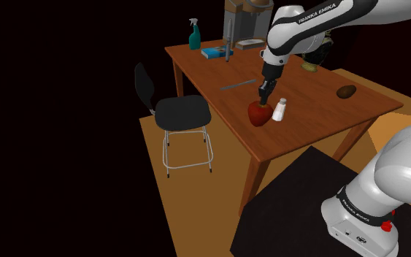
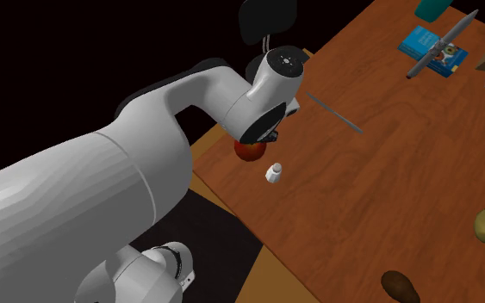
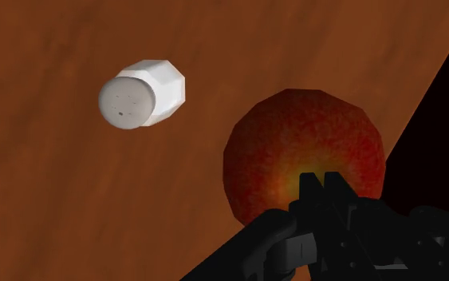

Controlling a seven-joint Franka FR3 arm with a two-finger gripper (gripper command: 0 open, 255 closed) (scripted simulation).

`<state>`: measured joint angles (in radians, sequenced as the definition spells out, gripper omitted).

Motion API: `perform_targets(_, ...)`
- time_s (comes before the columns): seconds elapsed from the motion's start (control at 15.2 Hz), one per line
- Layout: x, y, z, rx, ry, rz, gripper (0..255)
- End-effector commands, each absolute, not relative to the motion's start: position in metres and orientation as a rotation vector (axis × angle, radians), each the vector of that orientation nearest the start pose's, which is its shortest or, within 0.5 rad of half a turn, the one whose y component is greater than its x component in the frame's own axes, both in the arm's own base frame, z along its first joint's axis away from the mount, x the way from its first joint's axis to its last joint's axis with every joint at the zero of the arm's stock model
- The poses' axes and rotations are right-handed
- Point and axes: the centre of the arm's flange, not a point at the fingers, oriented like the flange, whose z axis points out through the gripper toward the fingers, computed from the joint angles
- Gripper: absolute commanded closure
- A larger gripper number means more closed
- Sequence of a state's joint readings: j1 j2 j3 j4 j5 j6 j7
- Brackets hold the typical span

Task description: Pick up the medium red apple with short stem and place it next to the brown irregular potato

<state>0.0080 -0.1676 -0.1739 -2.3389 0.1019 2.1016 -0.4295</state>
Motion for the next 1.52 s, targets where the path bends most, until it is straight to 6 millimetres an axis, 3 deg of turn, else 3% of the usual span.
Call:
perform_targets(0.0, 0.467, -0.074, 0.396, -2.993, -0.319, 0.055, 255)
perform_targets(0.13, 0.467, -0.074, 0.396, -2.993, -0.319, 0.055, 255)
perform_targets(1.45, 0.467, -0.074, 0.501, -2.993, -0.319, 0.055, 255)
